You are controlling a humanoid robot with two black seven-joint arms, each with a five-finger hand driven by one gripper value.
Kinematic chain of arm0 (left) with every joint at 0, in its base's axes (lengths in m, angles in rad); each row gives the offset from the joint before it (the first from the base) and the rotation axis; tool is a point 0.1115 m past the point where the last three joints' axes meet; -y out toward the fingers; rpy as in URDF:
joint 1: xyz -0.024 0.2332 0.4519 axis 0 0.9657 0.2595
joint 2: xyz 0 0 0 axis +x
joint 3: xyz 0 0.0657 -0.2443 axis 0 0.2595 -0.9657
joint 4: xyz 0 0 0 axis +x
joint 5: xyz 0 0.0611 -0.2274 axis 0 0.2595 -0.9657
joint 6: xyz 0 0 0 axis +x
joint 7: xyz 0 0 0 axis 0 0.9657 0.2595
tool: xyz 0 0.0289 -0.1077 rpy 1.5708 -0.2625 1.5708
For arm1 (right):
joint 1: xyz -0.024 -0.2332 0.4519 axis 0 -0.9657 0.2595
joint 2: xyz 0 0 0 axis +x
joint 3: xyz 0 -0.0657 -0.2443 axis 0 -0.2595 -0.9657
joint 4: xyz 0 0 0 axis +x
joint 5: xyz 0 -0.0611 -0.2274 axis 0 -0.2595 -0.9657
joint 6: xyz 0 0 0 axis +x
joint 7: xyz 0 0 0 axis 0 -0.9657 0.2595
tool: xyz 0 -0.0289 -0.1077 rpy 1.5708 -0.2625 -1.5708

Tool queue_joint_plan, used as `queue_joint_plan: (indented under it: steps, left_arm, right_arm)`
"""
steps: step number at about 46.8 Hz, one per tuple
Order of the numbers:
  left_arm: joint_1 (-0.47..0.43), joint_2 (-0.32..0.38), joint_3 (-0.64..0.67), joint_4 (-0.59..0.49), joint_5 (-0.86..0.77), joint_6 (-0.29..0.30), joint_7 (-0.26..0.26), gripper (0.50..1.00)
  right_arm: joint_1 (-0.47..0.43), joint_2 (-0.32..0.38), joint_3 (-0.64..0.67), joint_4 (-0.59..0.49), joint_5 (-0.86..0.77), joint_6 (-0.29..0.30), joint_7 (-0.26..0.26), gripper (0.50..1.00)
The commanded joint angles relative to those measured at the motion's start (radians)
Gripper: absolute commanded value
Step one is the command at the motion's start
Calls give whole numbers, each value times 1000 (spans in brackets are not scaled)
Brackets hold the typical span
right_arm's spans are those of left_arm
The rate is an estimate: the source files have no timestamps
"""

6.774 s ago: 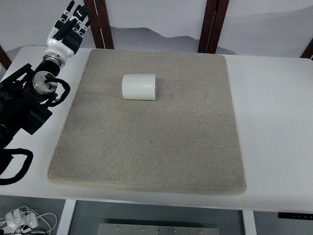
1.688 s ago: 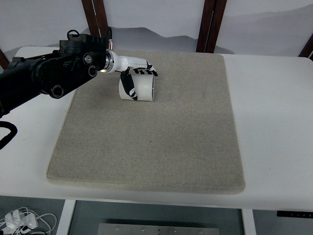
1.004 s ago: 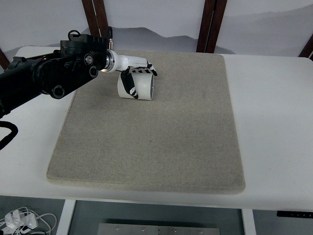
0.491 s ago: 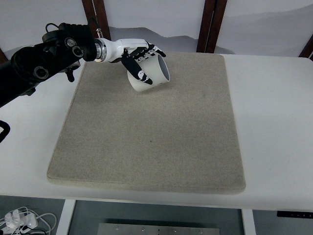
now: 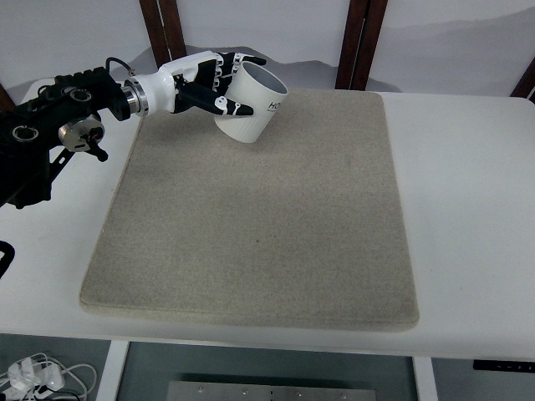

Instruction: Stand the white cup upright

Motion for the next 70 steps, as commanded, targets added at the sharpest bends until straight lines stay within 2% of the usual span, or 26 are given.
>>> queue_joint_plan:
  steps: [1,9,14,19,24,40,46,52,58,70]
  left_arm:
    - [39,-5,-54,-1,-1,-19,-32,536]
    - [94,-6,-111,5,-53,-21,-82,536]
    - [99,-8,-108,59,-113,-26,-125,536]
    - [101,-9,-108,111,-154,-68,-164,536]
    - [104,-11,-106,154,-173,-70,-228,536]
    - [154,-31,-79,199,-147,-70,-343,551]
    - [154,-32,-25,200,-121,-70,-420,559]
    - [154,-32,-17,211,-84,-70,-422,585]
    - [156,-32,-16,226,-3,-66,-422,583]
    - [160,-43,9,225,123,26,-422,576]
  right_arm:
    - [0,0,0,0,0,0,0,952]
    - [0,0,0,0,0,0,0,952]
    - [0,0,0,0,0,0,0,952]
    - [0,0,0,0,0,0,0,952]
    - [0,0,0,0,0,0,0,952]
    - [0,0,0,0,0,0,0,952]
    - [0,0,0,0,0,0,0,952]
    - [0,0,0,0,0,0,0,952]
    - [0,0,0,0,0,0,0,952]
    - [0,0,0,0,0,0,0,952]
